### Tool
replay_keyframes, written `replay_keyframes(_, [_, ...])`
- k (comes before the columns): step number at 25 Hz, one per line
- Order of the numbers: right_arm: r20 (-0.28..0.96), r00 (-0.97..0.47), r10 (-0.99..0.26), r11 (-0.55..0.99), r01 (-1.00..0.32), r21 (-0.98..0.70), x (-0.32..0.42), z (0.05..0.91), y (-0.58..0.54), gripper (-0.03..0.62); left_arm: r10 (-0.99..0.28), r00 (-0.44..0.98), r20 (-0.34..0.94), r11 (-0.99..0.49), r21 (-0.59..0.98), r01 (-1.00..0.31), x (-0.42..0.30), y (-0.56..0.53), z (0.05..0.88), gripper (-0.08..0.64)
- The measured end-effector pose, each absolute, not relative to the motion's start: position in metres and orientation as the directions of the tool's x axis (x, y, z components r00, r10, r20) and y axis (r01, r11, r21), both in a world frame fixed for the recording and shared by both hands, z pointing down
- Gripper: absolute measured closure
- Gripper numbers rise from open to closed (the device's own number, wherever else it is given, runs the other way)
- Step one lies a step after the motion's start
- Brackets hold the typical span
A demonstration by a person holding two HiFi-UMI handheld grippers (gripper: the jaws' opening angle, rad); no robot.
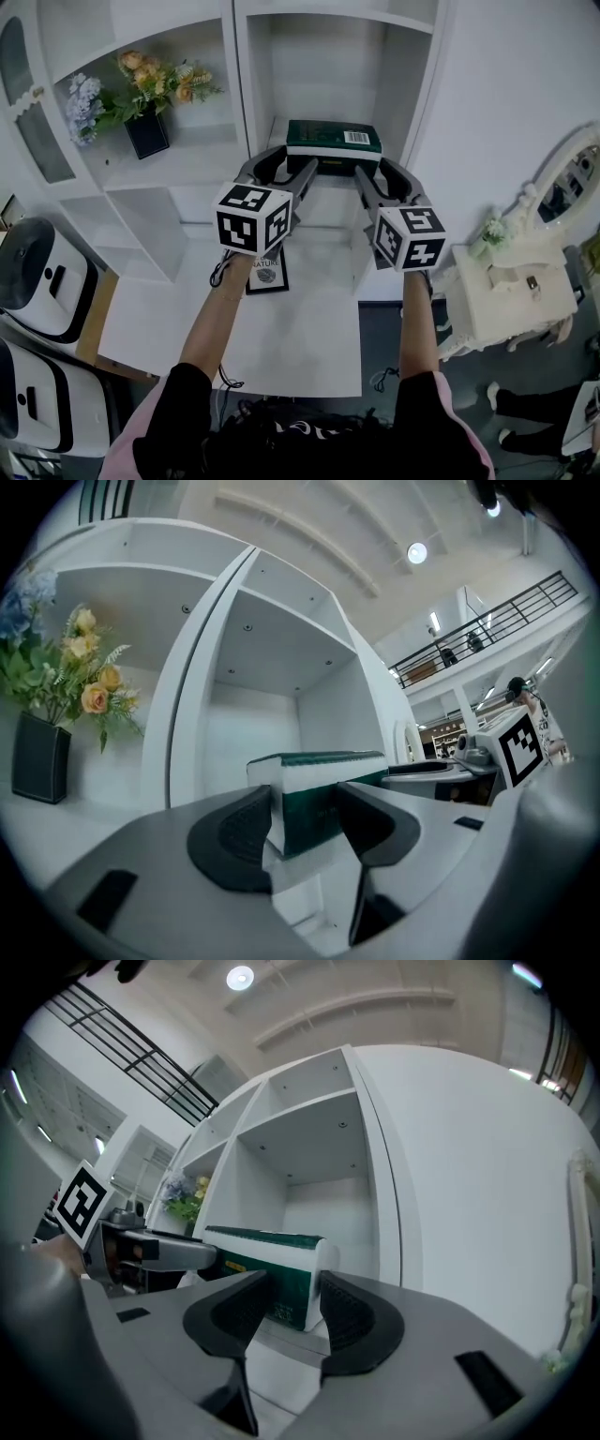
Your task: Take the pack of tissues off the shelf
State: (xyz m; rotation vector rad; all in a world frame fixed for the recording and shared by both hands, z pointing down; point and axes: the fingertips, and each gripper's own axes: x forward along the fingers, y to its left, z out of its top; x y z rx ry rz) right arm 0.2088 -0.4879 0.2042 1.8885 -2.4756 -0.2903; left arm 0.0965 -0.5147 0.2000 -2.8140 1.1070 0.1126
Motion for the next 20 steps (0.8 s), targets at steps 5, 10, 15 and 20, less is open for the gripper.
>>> replay_keyframes(5, [-0.120, -0.284, -0.951, 0.262, -0.949, 0.173, 0.203, 0.206, -0.467, 0.396, -0.682, 0.720, -0.124, -0.709, -0.130, -0.694, 0.089, -0.492, 0.202, 0.337])
replay_keyframes(10, [-0.135, -0.304, -0.943, 0.275, -0.942, 0.193, 0.196, 0.209, -0.439, 0.398, -0.687, 0.714, -0.137, -0.698, -0.152, -0.700, 0.081, -0.462, 0.205, 0.338])
replay_keyframes(15, [-0.138, -0.360, -0.923, 0.333, -0.924, 0.186, 0.185, 0.221, -0.403, 0.399, -0.677, 0.722, -0.143, -0.714, -0.111, -0.691, 0.065, -0.425, 0.217, 0.345])
replay_keyframes(20, [-0.115, -0.393, -0.912, 0.370, -0.911, 0.181, 0.177, 0.237, -0.381, 0.402, -0.709, 0.691, -0.138, -0.680, -0.124, -0.723, 0.056, -0.398, 0.228, 0.345])
